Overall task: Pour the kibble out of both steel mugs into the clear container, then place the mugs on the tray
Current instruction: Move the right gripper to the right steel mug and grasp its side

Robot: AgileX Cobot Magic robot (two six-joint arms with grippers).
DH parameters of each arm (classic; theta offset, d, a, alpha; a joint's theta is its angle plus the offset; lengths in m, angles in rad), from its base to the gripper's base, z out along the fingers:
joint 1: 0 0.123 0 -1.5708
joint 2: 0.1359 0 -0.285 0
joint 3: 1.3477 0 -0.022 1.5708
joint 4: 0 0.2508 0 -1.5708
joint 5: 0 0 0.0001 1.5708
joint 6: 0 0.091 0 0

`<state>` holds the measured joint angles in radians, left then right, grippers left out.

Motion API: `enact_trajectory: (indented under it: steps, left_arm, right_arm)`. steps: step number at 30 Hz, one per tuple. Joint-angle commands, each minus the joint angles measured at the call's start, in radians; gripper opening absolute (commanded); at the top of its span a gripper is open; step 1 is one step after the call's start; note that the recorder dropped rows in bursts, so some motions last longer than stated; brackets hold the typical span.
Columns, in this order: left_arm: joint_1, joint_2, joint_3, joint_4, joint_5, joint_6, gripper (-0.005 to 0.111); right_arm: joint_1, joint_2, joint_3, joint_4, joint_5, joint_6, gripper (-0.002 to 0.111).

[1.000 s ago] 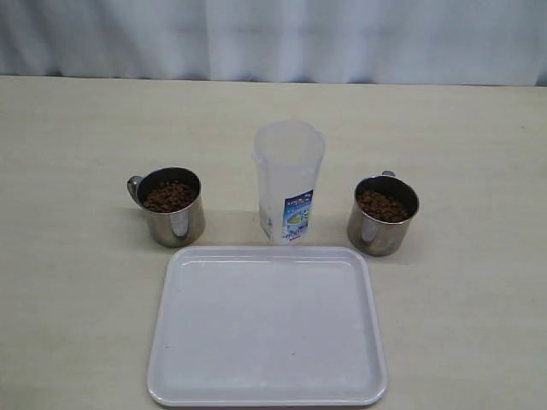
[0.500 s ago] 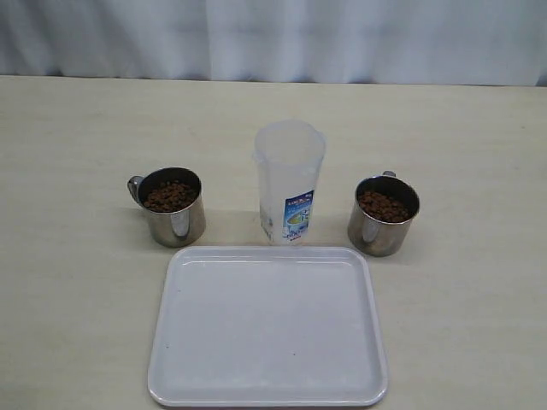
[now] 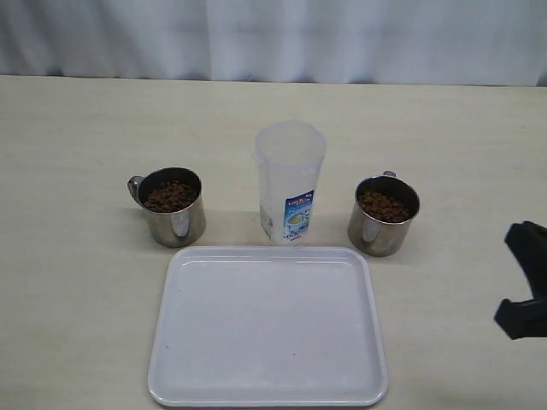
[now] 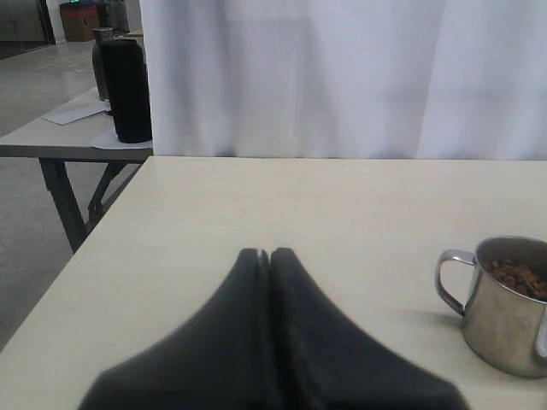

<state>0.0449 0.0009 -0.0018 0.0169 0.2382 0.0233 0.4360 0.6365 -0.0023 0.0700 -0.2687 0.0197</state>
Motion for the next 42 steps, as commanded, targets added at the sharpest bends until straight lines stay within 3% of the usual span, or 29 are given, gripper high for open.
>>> enact_trajectory:
  steps: [1,6,8,10,15,17,24,26,29,33,36,42]
  left_arm:
    - [-0.005,-0.001,0.002,-0.003,-0.010,-0.002,0.000]
    - [-0.005,-0.001,0.002,-0.003,-0.010,-0.002,0.000]
    - [-0.005,-0.001,0.002,-0.003,-0.010,-0.002,0.000]
    - [-0.005,-0.001,0.002,-0.003,-0.010,-0.002,0.000]
    - [-0.005,-0.001,0.002,-0.003,-0.010,-0.002,0.000]
    - [-0.005,-0.001,0.002,-0.003,-0.010,-0.002,0.000]
    - [-0.005,-0.001,0.002,-0.003,-0.005,-0.002,0.000]
    - [-0.005,-0.001,0.002,-0.003,-0.005,-0.002,0.000]
    - [-0.005,-0.001,0.002,-0.003,-0.005,-0.002,0.000]
    - [-0.005,-0.001,0.002,-0.003,-0.005,-0.002,0.000]
    - [-0.005,-0.001,0.002,-0.003,-0.005,-0.002,0.000]
    - [-0.005,-0.001,0.002,-0.003,-0.005,-0.002,0.000]
  right_arm:
    - [0.091,0.223,0.002,0.001,-0.283,-0.094,0.005]
    - [0.090,0.581,-0.108,0.158,-0.347,-0.374,0.005]
    - [0.090,0.739,-0.182,0.158,-0.333,-0.370,0.018]
    - [0.087,0.833,-0.212,0.161,-0.324,-0.333,0.033]
    - [0.087,0.965,-0.230,0.156,-0.402,-0.254,0.097]
    - [0.087,0.987,-0.230,0.147,-0.423,-0.274,0.110]
    - [0.067,1.049,-0.230,0.049,-0.569,-0.317,0.110]
    - [0.002,1.083,-0.230,-0.012,-0.601,-0.259,0.110]
    - [-0.152,1.147,-0.230,-0.343,-0.712,-0.081,0.109]
    - [-0.297,1.246,-0.265,-0.576,-0.814,-0.056,0.109]
    - [-0.322,1.343,-0.343,-0.678,-0.831,-0.072,0.101]
    - [-0.322,1.439,-0.441,-0.731,-0.883,-0.039,0.066]
